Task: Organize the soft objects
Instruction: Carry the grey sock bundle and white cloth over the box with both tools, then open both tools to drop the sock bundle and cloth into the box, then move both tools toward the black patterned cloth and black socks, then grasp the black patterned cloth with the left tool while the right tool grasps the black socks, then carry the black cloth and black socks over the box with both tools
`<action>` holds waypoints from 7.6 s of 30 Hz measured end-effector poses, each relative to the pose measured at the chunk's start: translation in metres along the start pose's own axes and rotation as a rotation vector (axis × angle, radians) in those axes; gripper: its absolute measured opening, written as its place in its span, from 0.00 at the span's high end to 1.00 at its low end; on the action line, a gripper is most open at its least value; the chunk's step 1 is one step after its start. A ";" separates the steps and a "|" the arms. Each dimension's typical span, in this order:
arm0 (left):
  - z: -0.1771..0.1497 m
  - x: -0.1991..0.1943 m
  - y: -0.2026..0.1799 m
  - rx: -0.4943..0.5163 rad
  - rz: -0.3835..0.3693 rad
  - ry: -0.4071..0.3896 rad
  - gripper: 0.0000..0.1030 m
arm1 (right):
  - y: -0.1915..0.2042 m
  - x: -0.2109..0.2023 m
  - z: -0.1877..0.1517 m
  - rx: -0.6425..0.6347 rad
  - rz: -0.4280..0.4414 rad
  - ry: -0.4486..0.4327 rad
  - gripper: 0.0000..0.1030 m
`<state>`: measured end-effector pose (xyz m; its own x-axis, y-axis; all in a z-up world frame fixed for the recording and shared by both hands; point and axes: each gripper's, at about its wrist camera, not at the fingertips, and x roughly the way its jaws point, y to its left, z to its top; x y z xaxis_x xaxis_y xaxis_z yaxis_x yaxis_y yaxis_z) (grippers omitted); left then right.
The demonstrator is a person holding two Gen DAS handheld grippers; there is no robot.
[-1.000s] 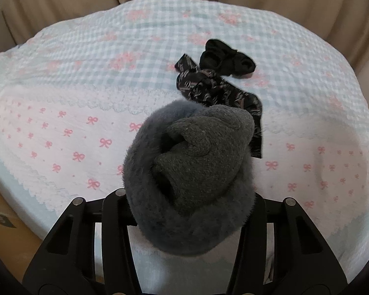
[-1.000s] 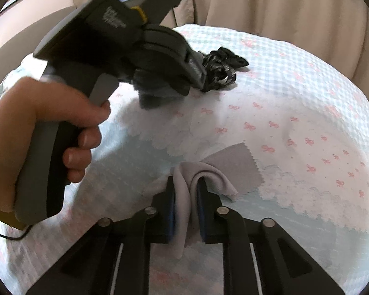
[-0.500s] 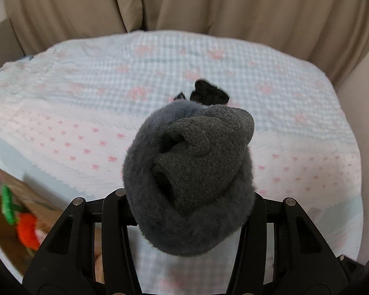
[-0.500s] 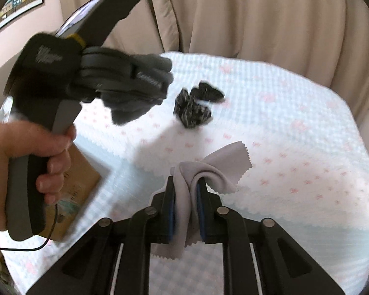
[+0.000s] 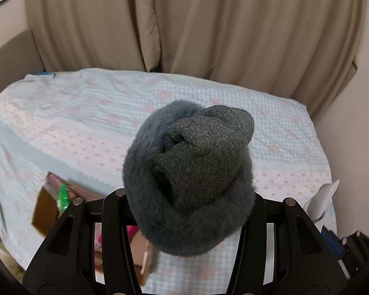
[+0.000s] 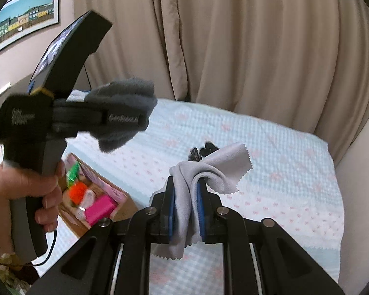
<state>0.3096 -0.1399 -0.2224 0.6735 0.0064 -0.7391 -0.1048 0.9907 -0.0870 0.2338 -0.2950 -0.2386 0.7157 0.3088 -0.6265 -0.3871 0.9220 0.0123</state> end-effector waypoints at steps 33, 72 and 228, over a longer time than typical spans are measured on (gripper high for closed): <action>-0.057 0.012 0.302 0.138 0.007 0.265 0.57 | 0.229 0.093 0.025 0.249 -0.001 0.235 0.86; -0.104 0.078 0.288 0.294 -0.103 0.465 0.00 | 0.202 0.171 -0.026 0.473 -0.002 0.405 0.00; -0.133 0.077 0.242 0.306 -0.193 0.405 0.62 | 0.180 0.137 -0.042 0.467 -0.040 0.454 0.79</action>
<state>0.2388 0.0818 -0.3885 0.3172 -0.1724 -0.9326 0.2515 0.9634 -0.0925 0.2376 -0.0962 -0.3548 0.3675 0.2374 -0.8992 0.0009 0.9668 0.2556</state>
